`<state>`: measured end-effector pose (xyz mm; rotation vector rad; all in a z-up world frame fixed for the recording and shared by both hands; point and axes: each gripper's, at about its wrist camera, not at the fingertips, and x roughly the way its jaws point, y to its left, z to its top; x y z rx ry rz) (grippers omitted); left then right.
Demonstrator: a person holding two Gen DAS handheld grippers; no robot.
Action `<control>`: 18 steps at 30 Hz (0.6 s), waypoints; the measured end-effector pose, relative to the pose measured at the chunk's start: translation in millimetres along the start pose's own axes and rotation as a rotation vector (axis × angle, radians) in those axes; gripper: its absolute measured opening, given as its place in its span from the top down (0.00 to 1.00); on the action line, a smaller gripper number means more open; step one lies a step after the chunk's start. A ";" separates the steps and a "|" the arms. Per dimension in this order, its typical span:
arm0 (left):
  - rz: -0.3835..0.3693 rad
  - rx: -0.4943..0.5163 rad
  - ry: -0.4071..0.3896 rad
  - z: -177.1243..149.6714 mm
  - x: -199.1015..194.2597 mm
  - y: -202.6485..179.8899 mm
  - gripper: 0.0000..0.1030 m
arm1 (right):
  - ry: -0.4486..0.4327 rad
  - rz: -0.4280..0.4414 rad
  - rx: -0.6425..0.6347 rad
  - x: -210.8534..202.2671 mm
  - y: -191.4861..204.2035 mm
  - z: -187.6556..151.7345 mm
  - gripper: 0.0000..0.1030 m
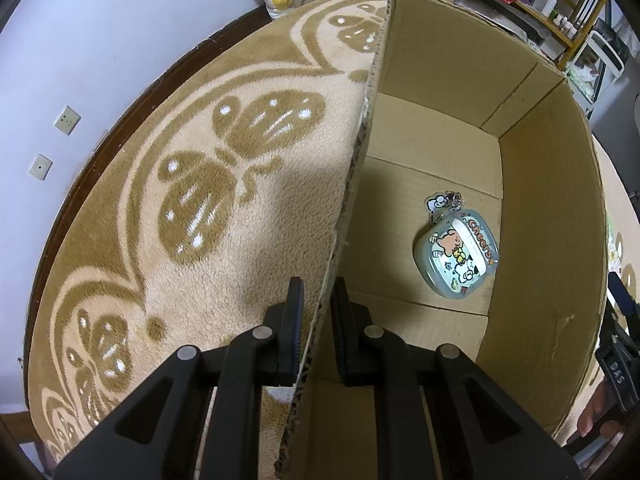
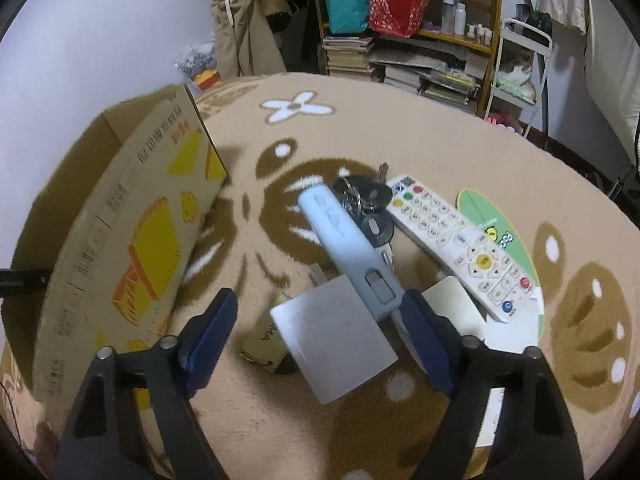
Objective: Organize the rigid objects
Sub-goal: 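Move the right tool to the white charger block and grasp it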
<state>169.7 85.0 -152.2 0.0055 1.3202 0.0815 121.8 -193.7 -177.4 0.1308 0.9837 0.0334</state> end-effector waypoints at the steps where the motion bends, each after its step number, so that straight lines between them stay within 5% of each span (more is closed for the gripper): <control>1: 0.002 0.002 -0.001 -0.2 0.0 -0.6 0.88 | 0.010 0.003 0.002 3.5 -1.6 -0.8 0.23; 18: 0.014 0.011 -0.004 -1.5 -1.4 -5.2 0.88 | 0.105 0.030 0.053 15.6 -6.0 -12.5 0.24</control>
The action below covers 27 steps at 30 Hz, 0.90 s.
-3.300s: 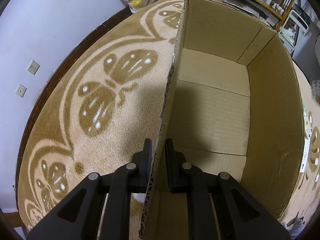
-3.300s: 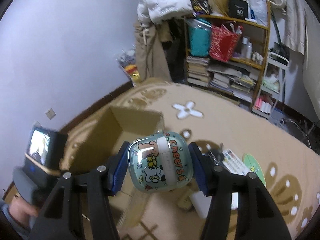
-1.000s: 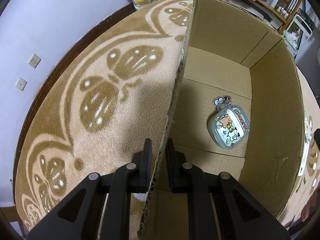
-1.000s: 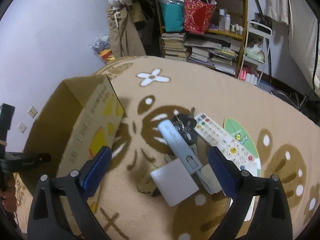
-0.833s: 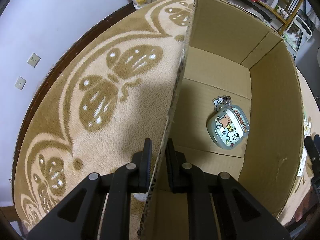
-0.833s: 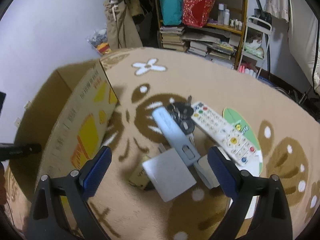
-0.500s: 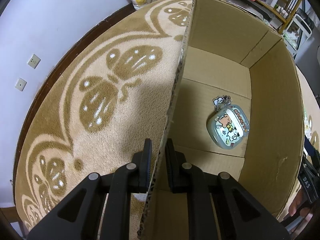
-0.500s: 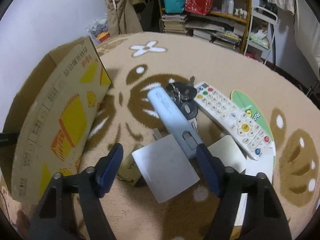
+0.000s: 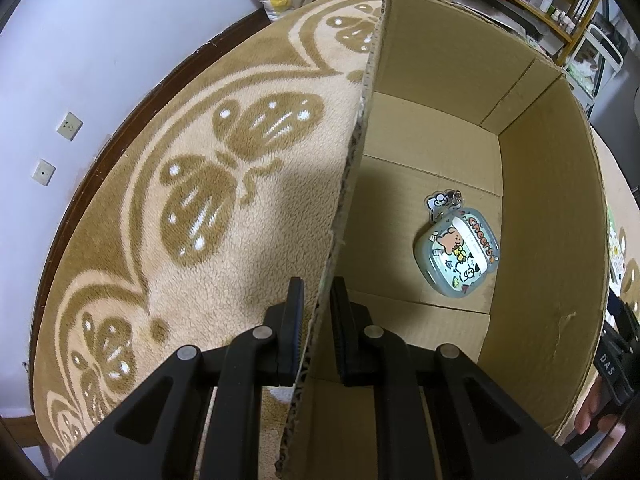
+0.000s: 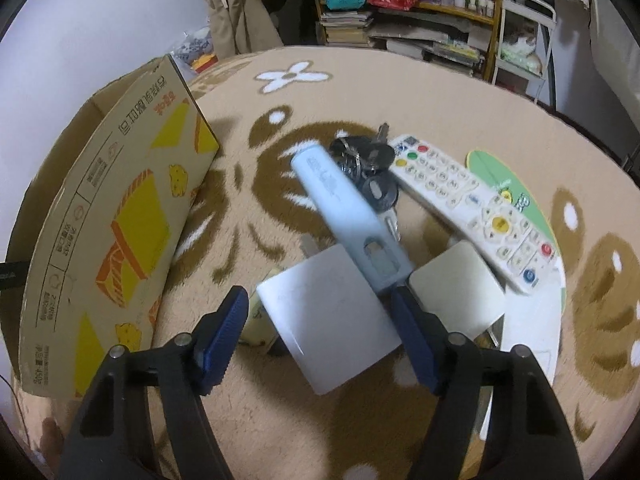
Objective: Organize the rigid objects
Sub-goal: 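Move the right tool to the white charger block and grasp it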
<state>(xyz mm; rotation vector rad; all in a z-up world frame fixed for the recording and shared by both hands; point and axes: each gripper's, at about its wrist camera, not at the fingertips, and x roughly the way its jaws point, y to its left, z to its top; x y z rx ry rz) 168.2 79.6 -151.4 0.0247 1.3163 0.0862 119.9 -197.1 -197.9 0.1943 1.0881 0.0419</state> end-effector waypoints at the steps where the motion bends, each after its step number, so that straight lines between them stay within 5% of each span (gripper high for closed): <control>1: 0.001 0.001 0.000 0.2 -0.4 -0.6 0.88 | 0.004 -0.002 0.002 1.4 -1.1 -1.8 0.26; 10: 0.001 0.000 -0.003 0.2 -2.0 -1.0 0.88 | -0.020 -0.013 0.036 1.9 3.8 -5.5 0.42; 27: 0.004 0.002 -0.006 -0.2 -3.5 -0.8 0.88 | -0.119 -0.009 0.054 -28.1 20.8 13.5 0.43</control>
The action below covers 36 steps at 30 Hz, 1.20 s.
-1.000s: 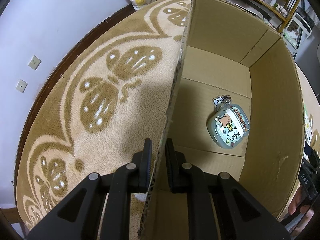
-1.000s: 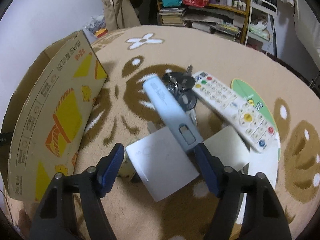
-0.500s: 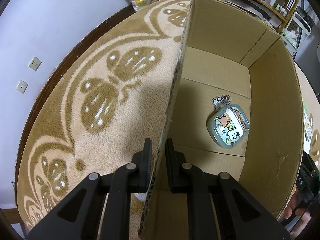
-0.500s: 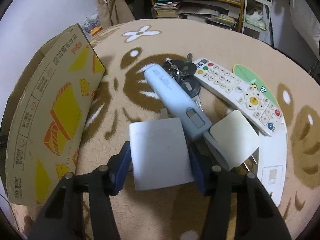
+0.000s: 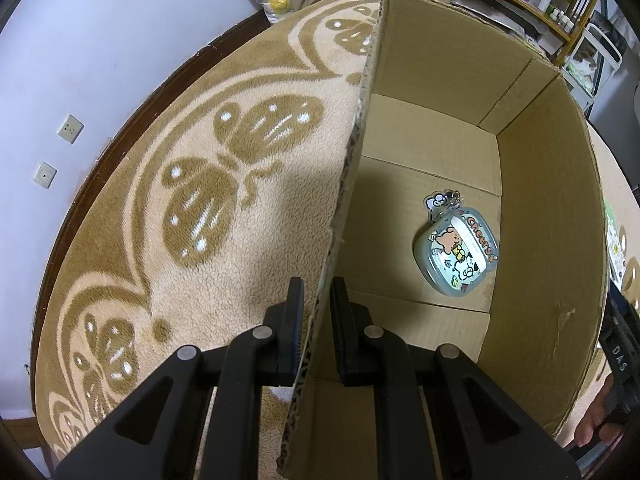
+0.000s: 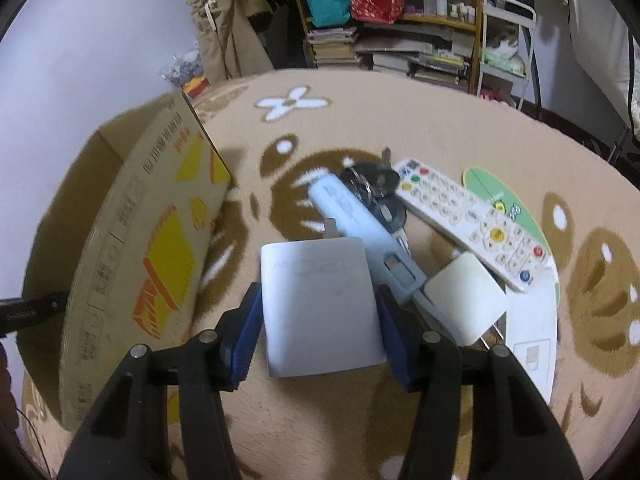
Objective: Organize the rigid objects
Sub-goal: 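Lift the white charger with the right tool and carry it over the box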
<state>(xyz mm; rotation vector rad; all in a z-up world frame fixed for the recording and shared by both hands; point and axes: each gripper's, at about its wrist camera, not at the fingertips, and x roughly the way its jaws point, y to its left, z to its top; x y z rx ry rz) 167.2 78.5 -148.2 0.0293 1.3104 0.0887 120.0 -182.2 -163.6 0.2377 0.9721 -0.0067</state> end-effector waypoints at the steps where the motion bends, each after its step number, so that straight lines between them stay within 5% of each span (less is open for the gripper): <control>1: 0.000 0.001 0.000 -0.1 -0.2 -0.1 0.88 | -0.010 0.002 -0.002 -1.7 1.0 1.9 0.43; 24: 0.002 0.000 -0.003 -0.4 0.3 -0.9 0.88 | -0.246 0.158 -0.144 -57.9 77.6 41.8 0.43; 36: 0.036 0.027 -0.012 0.5 1.2 -6.4 0.88 | -0.211 0.175 -0.275 -42.7 114.9 40.7 0.43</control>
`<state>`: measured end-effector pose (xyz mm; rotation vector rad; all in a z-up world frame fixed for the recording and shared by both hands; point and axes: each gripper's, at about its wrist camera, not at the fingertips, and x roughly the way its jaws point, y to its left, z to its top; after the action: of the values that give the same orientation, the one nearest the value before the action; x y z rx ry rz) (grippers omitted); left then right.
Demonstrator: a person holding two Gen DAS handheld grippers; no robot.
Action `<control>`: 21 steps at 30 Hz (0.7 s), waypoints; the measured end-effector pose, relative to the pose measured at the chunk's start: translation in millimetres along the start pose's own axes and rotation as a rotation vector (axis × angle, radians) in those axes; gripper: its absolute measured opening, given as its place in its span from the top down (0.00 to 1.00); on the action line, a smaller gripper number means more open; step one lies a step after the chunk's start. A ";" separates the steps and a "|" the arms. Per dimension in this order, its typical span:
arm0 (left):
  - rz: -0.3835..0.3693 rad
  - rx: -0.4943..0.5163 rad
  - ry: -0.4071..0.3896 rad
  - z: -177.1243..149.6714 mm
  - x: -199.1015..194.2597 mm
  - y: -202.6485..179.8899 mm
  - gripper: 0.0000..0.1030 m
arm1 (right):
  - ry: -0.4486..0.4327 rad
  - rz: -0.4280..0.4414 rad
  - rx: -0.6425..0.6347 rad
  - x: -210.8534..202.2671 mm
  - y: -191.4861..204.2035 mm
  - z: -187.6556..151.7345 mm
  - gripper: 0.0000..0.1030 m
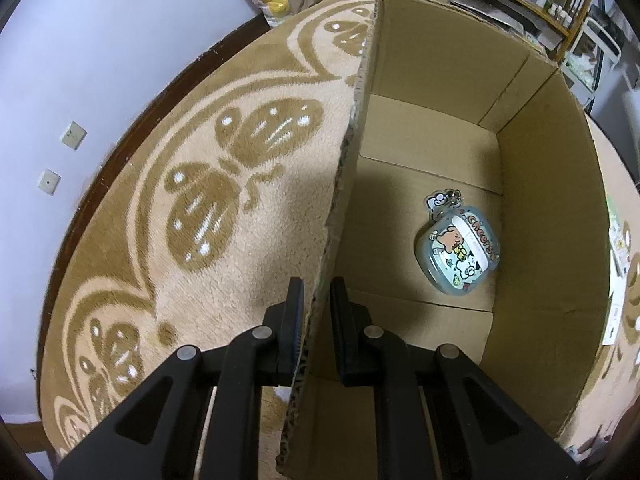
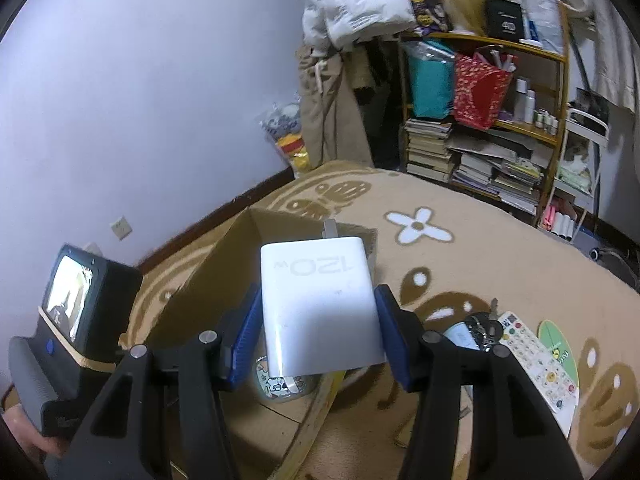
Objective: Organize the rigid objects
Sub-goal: 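Lift the white charger with the right tool and carry it over the box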
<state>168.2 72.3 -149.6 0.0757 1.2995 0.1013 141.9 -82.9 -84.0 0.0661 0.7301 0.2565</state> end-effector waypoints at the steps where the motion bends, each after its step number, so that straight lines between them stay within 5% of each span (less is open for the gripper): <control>1: 0.011 0.008 -0.002 -0.3 0.3 -1.6 0.87 | 0.006 0.000 -0.012 0.9 1.8 -0.6 0.43; 21: 0.039 0.030 -0.011 -2.4 0.0 -3.9 0.86 | 0.143 -0.023 -0.212 41.0 33.6 -0.7 0.43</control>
<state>166.1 68.4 -150.7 0.1267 1.2892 0.1143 163.8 -40.0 -106.2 -0.1633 0.8417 0.3177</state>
